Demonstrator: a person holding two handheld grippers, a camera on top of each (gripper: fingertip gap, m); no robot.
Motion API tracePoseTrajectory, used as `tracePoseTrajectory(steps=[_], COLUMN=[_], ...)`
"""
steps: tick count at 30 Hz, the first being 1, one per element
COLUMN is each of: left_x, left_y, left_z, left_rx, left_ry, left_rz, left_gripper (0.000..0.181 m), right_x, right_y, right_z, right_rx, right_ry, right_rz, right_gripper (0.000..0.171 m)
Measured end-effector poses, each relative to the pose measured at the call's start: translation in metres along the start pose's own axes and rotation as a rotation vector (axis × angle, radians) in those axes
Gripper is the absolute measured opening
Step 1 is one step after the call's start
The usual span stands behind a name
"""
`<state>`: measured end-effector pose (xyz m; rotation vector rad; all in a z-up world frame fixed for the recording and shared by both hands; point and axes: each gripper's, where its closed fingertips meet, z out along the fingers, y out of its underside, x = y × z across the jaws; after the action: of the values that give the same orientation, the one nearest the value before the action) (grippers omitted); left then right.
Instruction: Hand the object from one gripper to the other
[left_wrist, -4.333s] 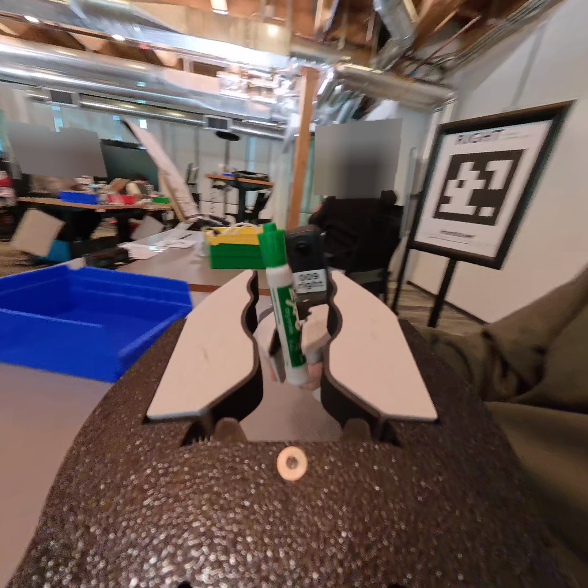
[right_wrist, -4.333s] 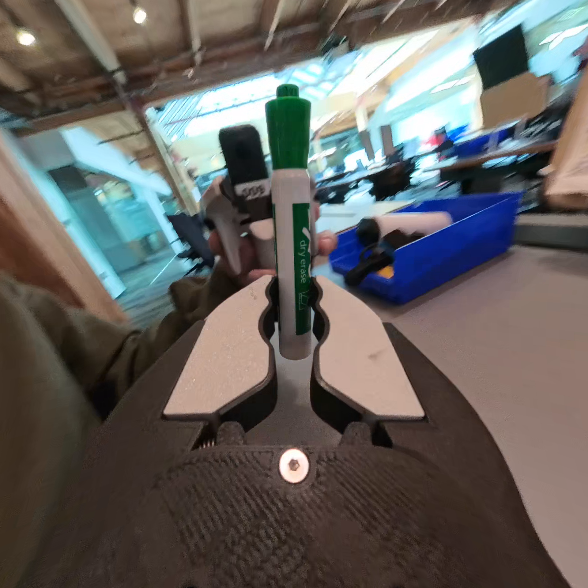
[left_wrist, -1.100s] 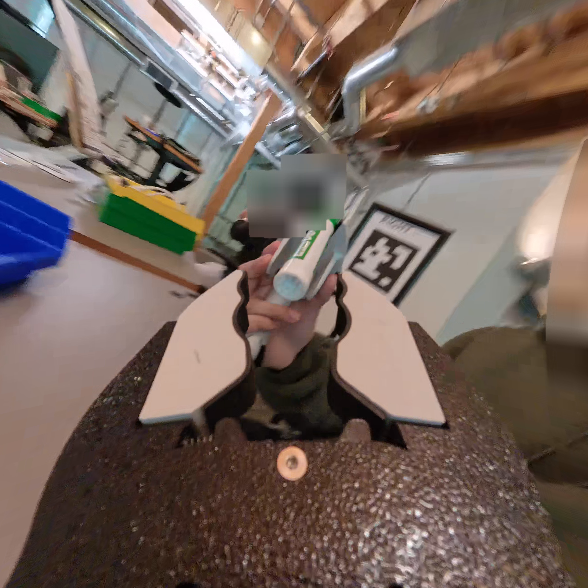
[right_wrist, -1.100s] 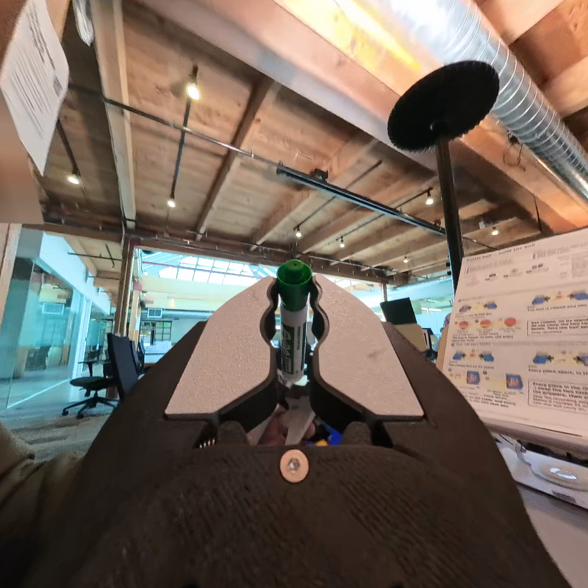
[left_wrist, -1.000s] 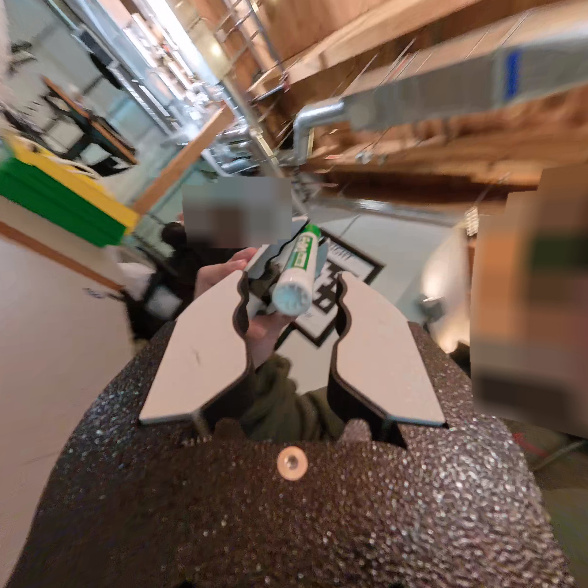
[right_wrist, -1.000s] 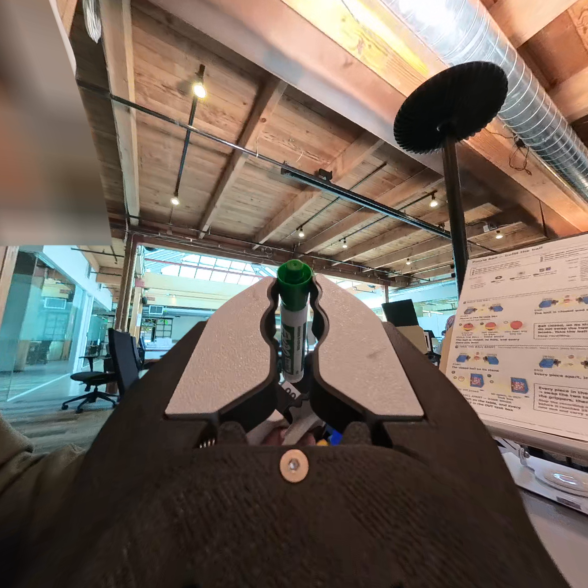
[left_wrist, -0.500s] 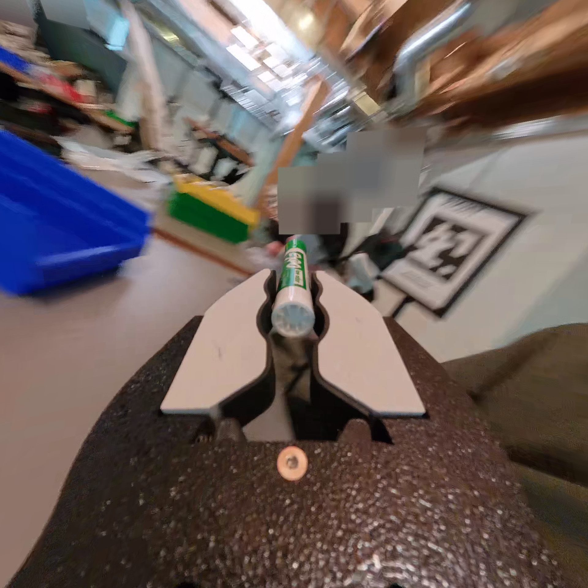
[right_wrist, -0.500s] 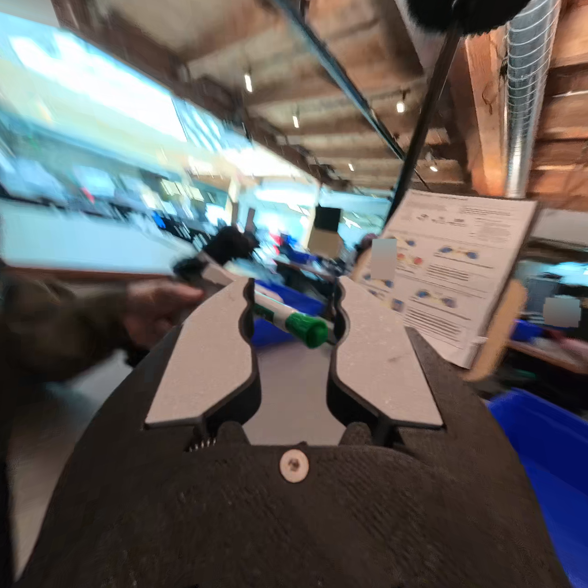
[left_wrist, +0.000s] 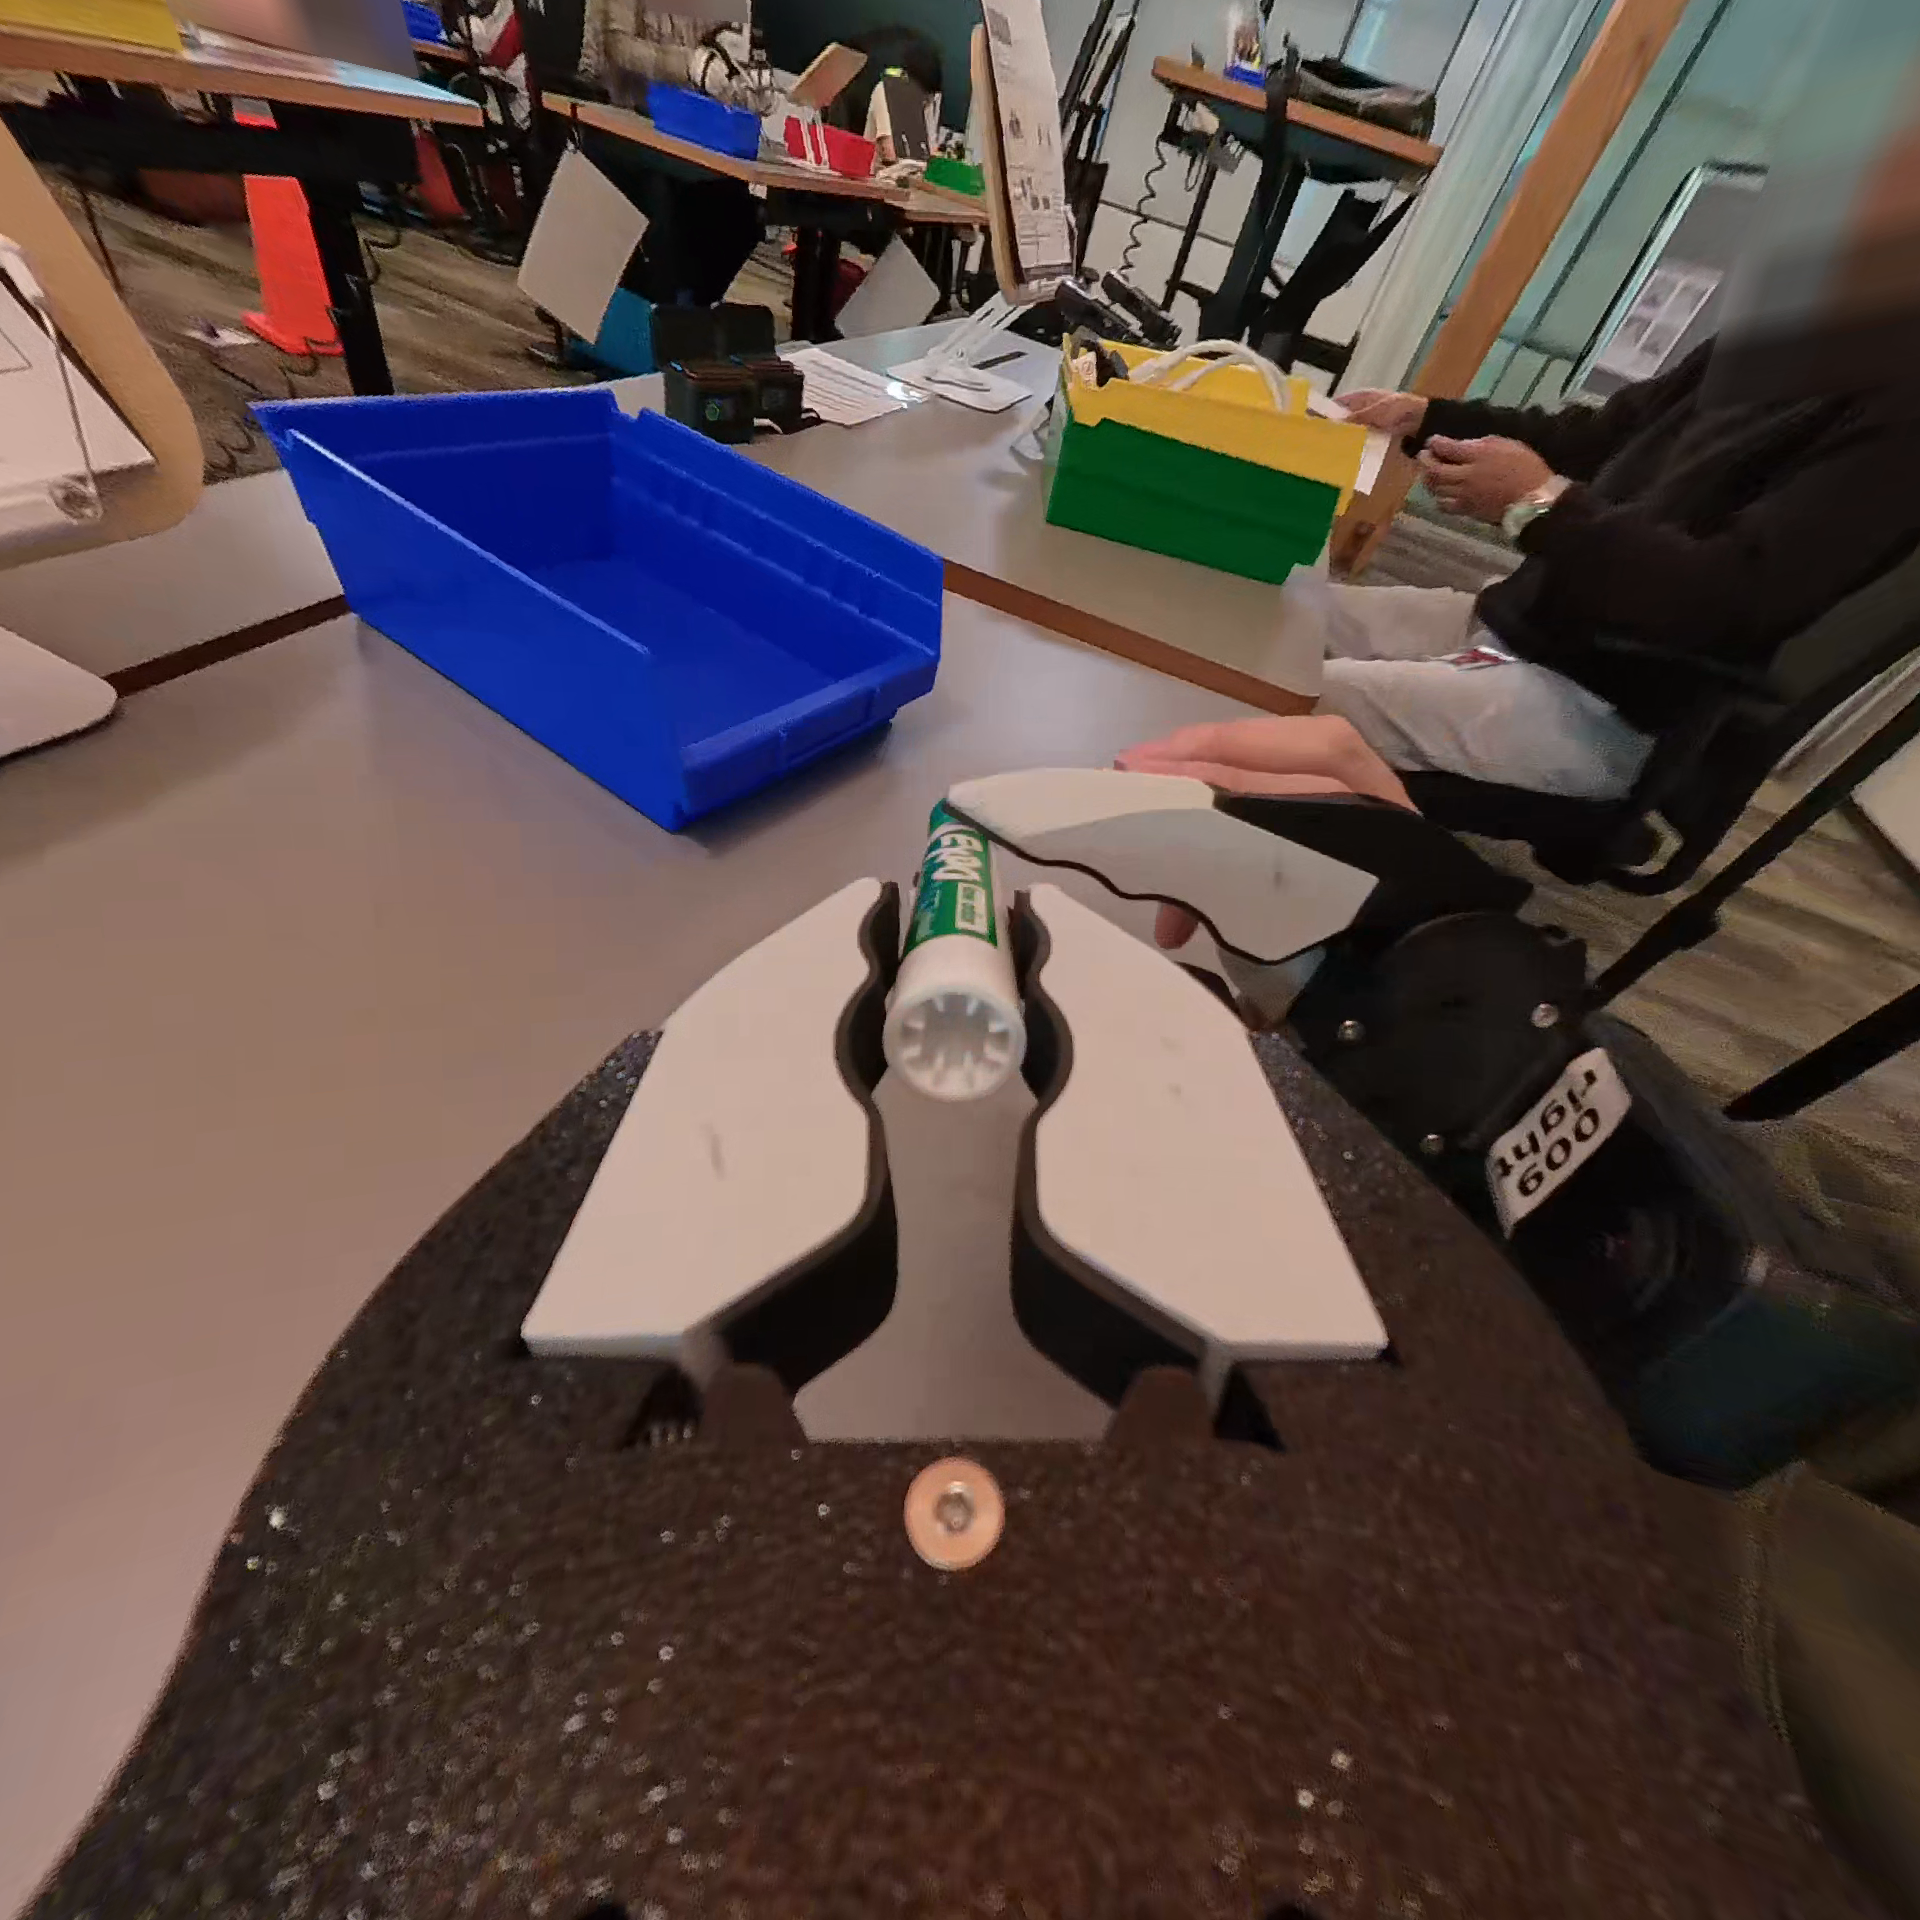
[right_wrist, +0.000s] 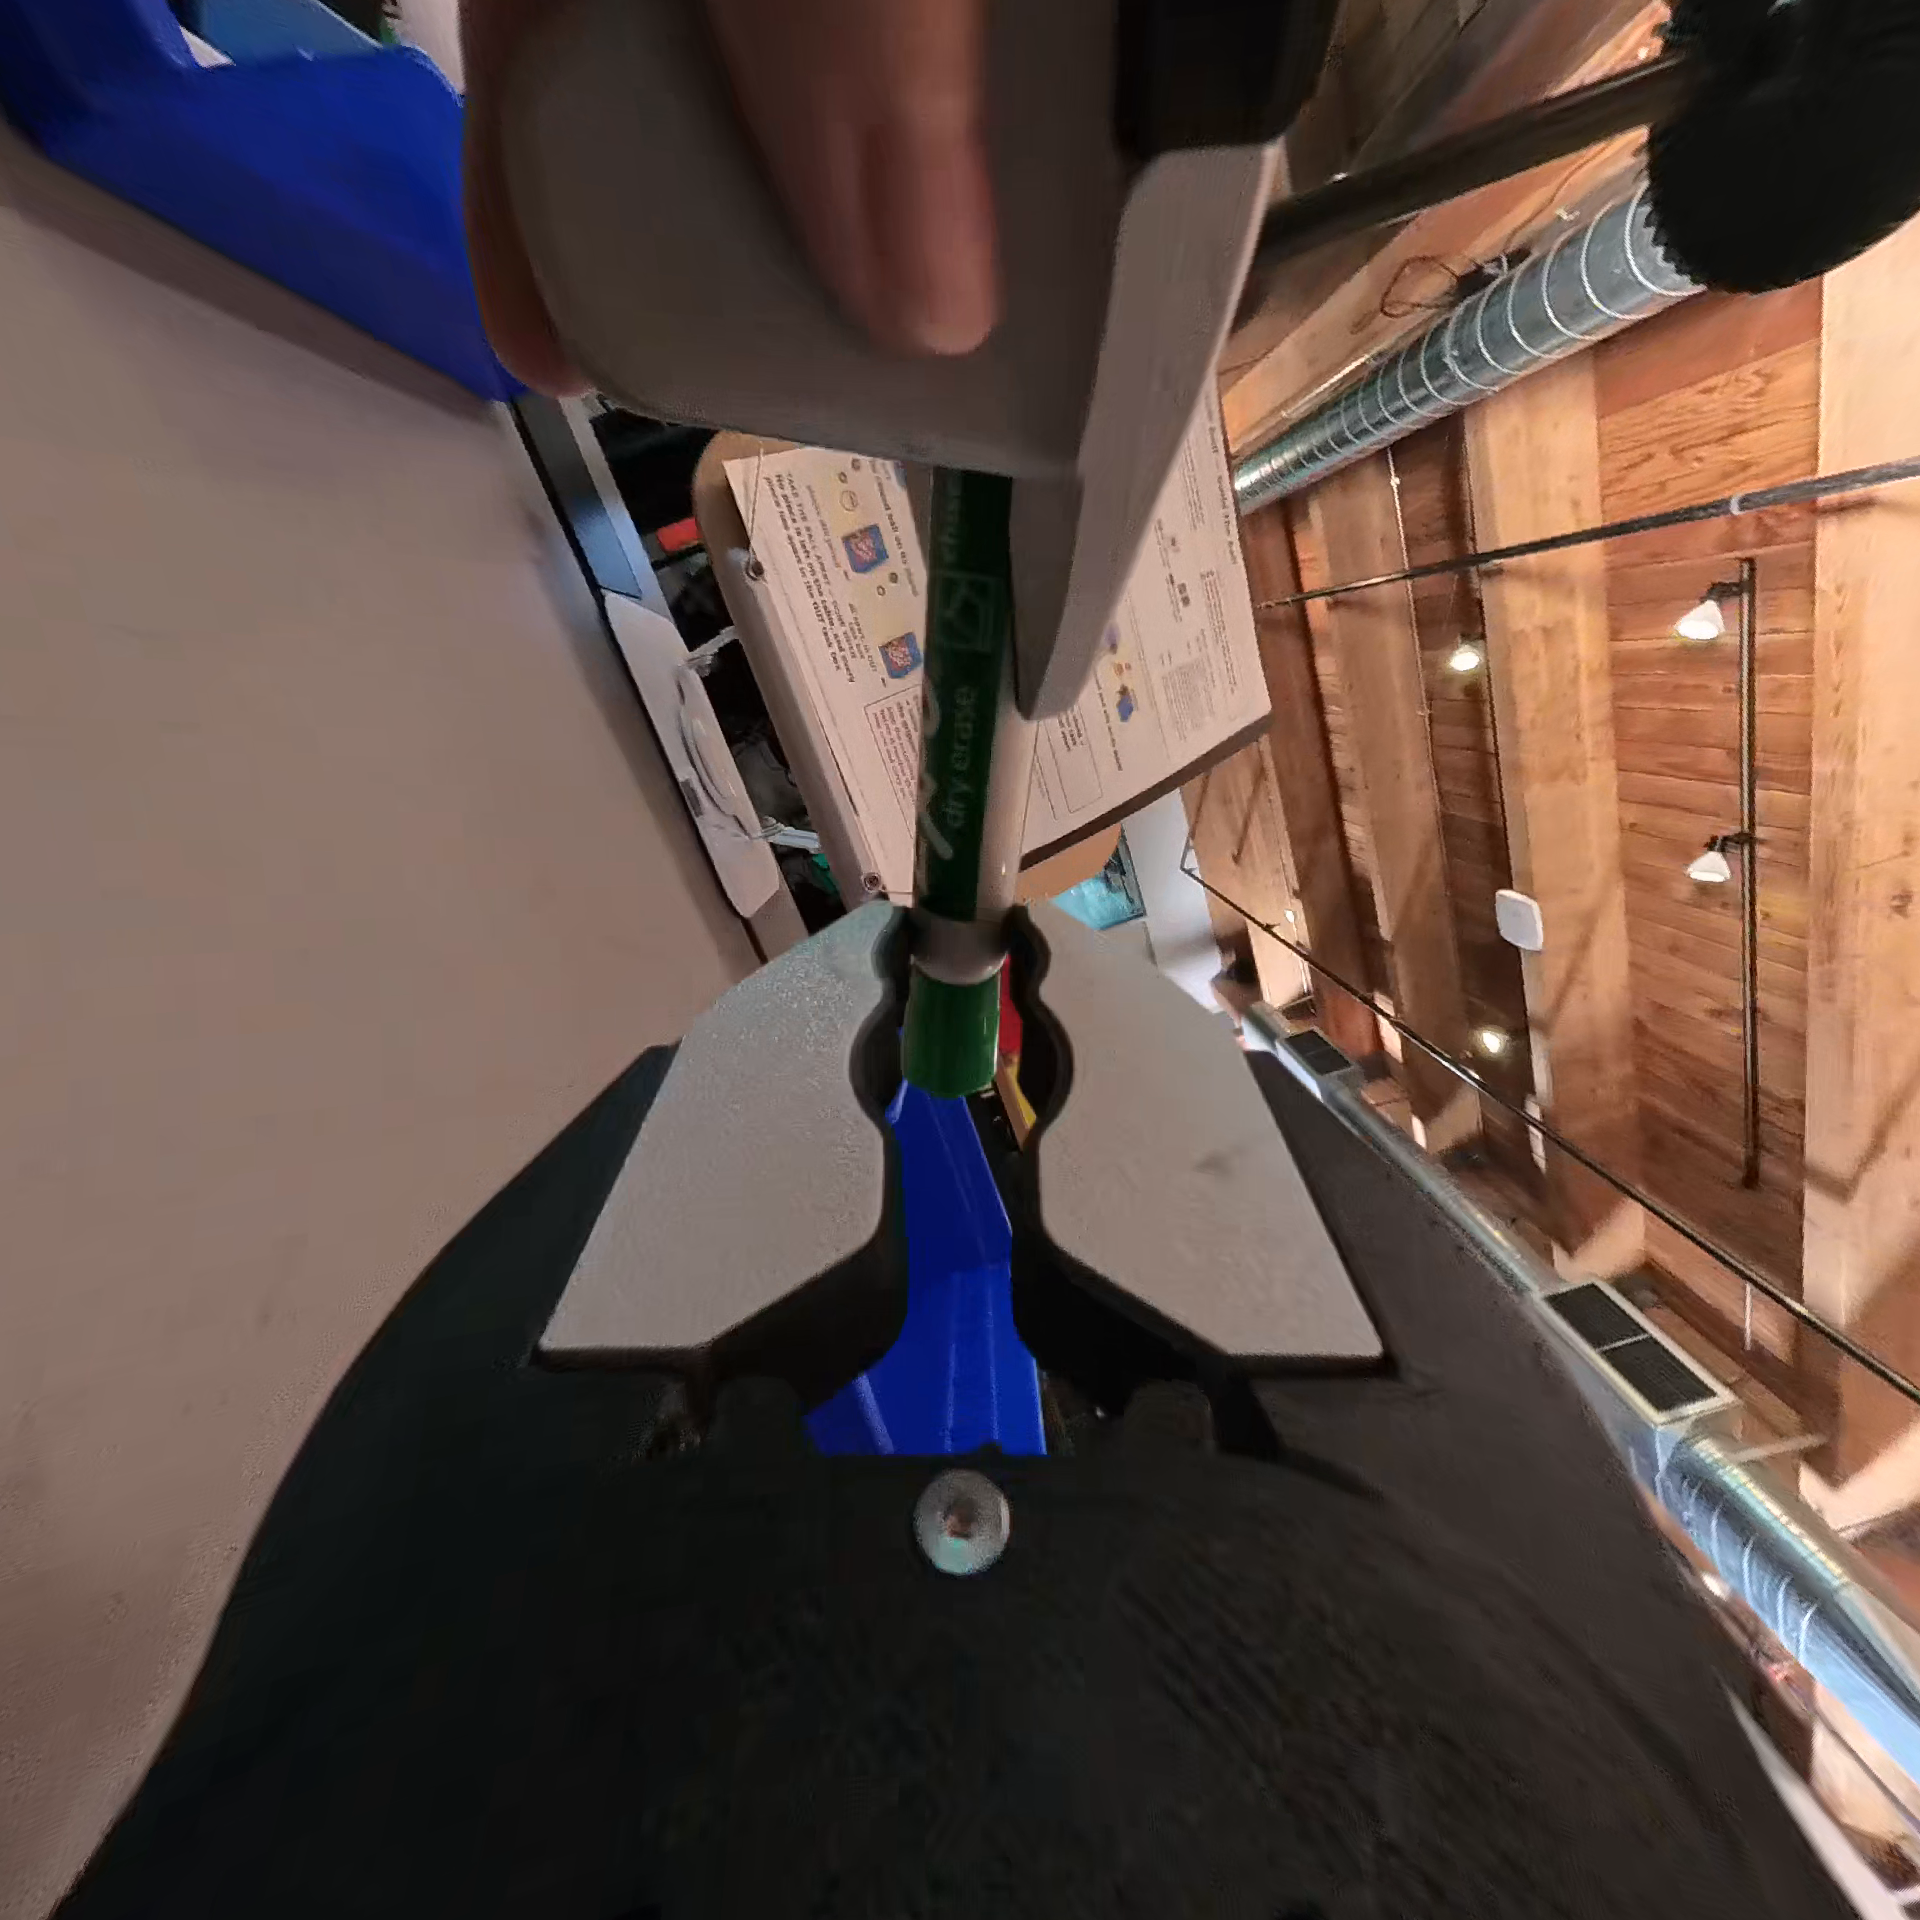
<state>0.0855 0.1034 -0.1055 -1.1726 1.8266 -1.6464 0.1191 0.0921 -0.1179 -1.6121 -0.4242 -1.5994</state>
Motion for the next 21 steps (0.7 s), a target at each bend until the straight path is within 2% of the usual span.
tracePoseTrajectory(steps=[3, 6, 10, 12, 15, 17, 21], left_x=[0.005, 0.018, 0.03, 0.027, 0.023, 0.026, 0.037], left_y=[-0.004, -0.009, -0.022, -0.023, -0.012, -0.007, -0.013], left_z=[0.001, 0.0, -0.007, -0.009, -0.003, 0.004, 0.011], left_rx=[0.01, 0.052, 0.162, 0.195, 0.175, 0.173, 0.263], left_ry=[-0.017, 0.055, 0.163, 0.189, 0.211, 0.22, 0.202], left_rz=[0.058, 0.119, 0.141, 0.148, 0.185, 0.205, 0.27], left_gripper=[0.021, 0.026, 0.046, 0.046, 0.042, 0.041, 0.036], right_x=[-0.001, -0.007, 0.004, 0.022, 0.048, 0.054, 0.048], right_y=[-0.001, -0.002, -0.009, -0.014, -0.022, -0.031, -0.043], right_z=[-0.003, -0.004, -0.008, -0.013, -0.022, -0.027, -0.028], right_rx=[0.021, 0.058, 0.188, 0.307, 0.495, 0.584, 0.621], right_ry=[-0.037, -0.138, -0.316, -0.374, -0.43, -0.482, -0.53], right_rz=[0.12, 0.359, 0.983, 1.28, 1.602, 1.704, 1.77], right_gripper=[0.017, 0.017, 0.017, 0.017, 0.017, 0.017, 0.018])
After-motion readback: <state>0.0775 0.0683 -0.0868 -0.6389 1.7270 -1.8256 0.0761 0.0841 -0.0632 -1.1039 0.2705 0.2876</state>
